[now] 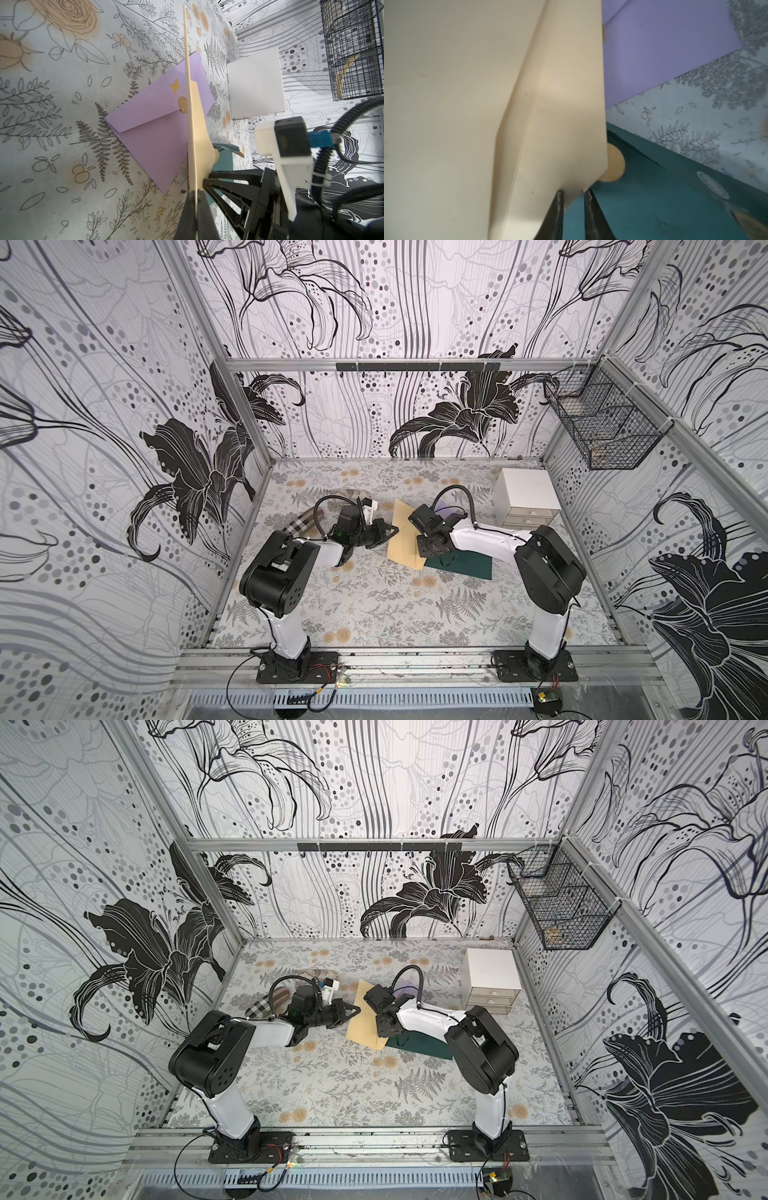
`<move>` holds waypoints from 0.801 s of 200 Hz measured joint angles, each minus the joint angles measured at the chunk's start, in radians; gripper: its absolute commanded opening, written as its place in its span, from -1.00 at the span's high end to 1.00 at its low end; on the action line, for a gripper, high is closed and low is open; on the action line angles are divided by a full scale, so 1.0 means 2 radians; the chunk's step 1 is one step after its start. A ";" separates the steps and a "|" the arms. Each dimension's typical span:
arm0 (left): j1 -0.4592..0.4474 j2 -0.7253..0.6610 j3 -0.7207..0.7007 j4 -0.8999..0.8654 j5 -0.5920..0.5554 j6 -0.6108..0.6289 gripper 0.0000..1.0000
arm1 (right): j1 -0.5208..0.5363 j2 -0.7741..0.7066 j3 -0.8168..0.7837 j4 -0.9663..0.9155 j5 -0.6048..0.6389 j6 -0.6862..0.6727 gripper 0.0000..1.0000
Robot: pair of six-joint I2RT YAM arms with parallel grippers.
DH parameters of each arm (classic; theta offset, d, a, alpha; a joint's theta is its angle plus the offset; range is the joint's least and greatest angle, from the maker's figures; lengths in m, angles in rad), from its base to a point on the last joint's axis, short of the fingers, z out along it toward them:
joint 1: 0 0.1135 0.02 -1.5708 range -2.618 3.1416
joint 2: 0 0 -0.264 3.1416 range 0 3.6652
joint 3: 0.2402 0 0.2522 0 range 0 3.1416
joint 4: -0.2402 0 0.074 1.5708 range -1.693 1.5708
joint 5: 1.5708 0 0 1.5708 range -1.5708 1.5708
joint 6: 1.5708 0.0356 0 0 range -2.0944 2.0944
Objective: Open the envelope
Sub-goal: Open the envelope flap on the envelope.
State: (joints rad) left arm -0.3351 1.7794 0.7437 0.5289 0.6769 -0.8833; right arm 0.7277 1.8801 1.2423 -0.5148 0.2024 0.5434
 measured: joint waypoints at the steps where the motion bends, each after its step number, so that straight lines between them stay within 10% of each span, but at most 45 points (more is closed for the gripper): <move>1: 0.000 0.000 0.000 0.000 0.000 0.000 1.00 | -0.001 0.000 0.000 0.001 -0.001 0.000 0.58; 160: 0.000 0.000 0.000 0.001 0.001 -0.001 1.00 | 0.008 -0.084 -0.019 0.072 -0.090 0.020 0.36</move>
State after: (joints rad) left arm -0.3351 1.7790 0.7437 0.5308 0.6781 -0.8848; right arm 0.7433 1.7126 1.2034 -0.3710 0.0219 0.5827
